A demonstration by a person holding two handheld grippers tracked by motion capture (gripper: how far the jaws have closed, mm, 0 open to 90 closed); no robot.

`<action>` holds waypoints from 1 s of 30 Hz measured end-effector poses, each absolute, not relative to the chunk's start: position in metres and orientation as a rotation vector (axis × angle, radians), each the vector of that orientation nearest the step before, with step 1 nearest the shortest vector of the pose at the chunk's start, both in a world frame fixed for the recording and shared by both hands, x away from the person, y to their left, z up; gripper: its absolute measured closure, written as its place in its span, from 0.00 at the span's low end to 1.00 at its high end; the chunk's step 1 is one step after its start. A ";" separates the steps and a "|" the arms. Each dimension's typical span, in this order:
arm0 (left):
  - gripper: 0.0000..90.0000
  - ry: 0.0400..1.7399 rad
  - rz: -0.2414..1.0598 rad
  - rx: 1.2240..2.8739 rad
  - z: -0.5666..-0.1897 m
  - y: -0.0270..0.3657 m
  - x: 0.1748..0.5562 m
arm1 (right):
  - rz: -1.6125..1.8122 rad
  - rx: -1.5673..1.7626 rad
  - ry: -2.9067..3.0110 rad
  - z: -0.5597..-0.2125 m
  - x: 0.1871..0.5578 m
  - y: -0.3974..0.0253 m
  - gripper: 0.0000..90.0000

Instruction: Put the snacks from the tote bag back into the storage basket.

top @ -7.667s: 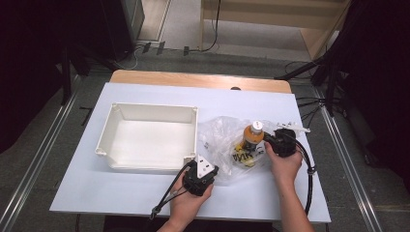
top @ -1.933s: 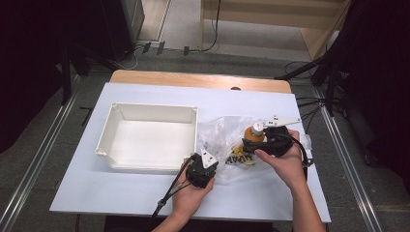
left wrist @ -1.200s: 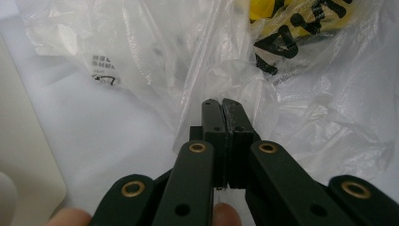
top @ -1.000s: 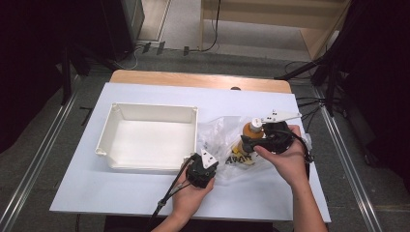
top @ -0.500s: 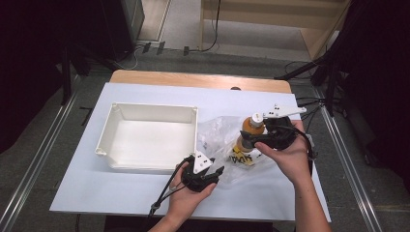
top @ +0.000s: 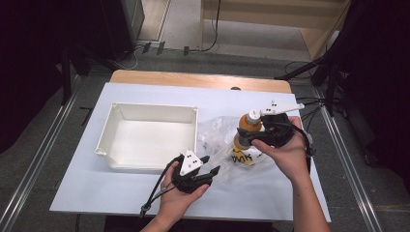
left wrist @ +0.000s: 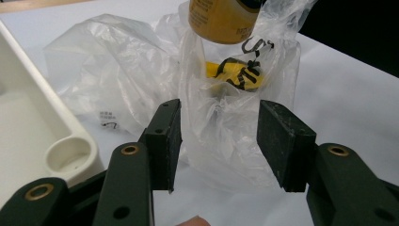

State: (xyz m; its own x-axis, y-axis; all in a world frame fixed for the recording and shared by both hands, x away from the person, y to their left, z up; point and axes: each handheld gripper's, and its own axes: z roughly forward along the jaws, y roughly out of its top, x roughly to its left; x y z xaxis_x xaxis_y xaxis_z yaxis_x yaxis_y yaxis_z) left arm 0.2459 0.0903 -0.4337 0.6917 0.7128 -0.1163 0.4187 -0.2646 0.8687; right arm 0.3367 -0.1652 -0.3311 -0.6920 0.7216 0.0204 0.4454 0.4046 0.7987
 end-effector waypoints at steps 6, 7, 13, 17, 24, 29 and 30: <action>0.55 0.862 0.374 1.869 -0.429 0.105 0.243 | 1.176 1.012 2.352 -0.332 0.339 -0.159 0.34; 0.54 0.863 0.376 1.852 -0.427 0.111 0.243 | 1.173 1.010 2.352 -0.332 0.340 -0.158 0.34; 0.47 0.859 0.382 1.830 -0.421 0.122 0.243 | 1.173 1.004 2.357 -0.332 0.341 -0.154 0.34; 0.40 0.856 0.376 1.812 -0.420 0.133 0.243 | 1.172 1.002 2.358 -0.332 0.342 -0.152 0.34; 0.24 0.874 0.402 1.797 -0.426 0.157 0.240 | 1.170 1.000 2.360 -0.331 0.344 -0.147 0.34; 0.16 0.907 0.432 1.794 -0.429 0.173 0.239 | 1.169 0.994 2.362 -0.330 0.345 -0.143 0.34; 0.15 0.917 0.441 1.791 -0.430 0.177 0.239 | 1.171 0.989 2.362 -0.330 0.345 -0.142 0.34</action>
State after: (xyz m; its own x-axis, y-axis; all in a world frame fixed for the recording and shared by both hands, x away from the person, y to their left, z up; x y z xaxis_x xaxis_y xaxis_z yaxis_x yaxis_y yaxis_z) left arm 0.2393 0.1766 -0.4303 0.6411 0.7582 -0.1191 0.3802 -0.1788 0.9075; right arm 0.3452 -0.1416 -0.3298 -0.7070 0.7070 0.0158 0.4408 0.4231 0.7917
